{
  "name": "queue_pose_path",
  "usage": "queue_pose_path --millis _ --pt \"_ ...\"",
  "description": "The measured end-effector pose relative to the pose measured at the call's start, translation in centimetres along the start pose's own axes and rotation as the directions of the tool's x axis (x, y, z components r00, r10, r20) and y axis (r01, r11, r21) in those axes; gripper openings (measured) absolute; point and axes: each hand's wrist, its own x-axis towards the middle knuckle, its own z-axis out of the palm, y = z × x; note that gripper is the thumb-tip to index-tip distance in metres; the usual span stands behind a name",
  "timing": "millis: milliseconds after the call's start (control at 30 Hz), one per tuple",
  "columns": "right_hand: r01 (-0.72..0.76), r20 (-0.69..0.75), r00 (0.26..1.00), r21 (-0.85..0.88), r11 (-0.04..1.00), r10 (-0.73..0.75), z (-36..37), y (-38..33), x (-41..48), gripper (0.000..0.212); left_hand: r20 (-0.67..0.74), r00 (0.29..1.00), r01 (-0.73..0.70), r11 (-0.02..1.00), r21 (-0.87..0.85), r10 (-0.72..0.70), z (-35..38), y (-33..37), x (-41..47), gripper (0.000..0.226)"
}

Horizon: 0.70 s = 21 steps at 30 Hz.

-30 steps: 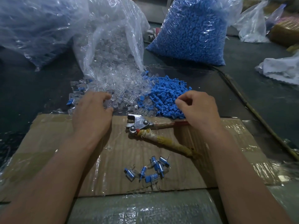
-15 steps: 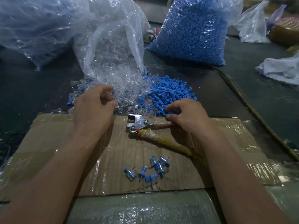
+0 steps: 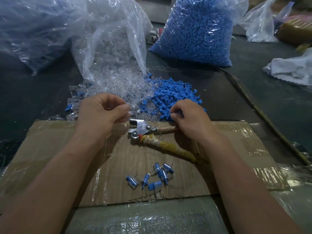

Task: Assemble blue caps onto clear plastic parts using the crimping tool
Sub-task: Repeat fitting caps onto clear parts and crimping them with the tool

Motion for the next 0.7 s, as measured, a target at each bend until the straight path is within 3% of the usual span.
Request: queue_pose_path --millis 167,333,467,600,700 --pt "0.001 -0.138 0.99 0.275 0.961 0.039 -0.6 -1.1 -0.5 0.009 0.11 0.994 0.031 0.994 -0.105 -0.019 0.1 0.9 -0.7 0.017" --pt "0.04 -0.117 0.993 0.574 0.818 0.033 -0.9 -3.1 -1.2 0.03 0.155 0.987 0.073 0.987 -0.142 -0.051 0.7 1.2 -1.1 0.008" --pt "0.146 -0.165 0.985 0.614 0.775 -0.055 -0.6 -4.8 -2.1 0.03 0.15 0.988 0.064 0.99 -0.122 -0.045 1.0 1.2 -1.2 0.007" --pt "0.198 -0.219 0.972 0.541 0.817 -0.091 0.0 -5.6 -2.6 0.01 0.179 0.984 0.038 0.992 -0.12 -0.016 1.1 1.3 -1.3 0.012" --pt "0.207 -0.25 0.964 0.475 0.855 -0.094 0.2 -5.6 -2.6 0.007 0.202 0.979 0.019 0.993 -0.118 0.006 1.3 1.4 -1.5 0.014"
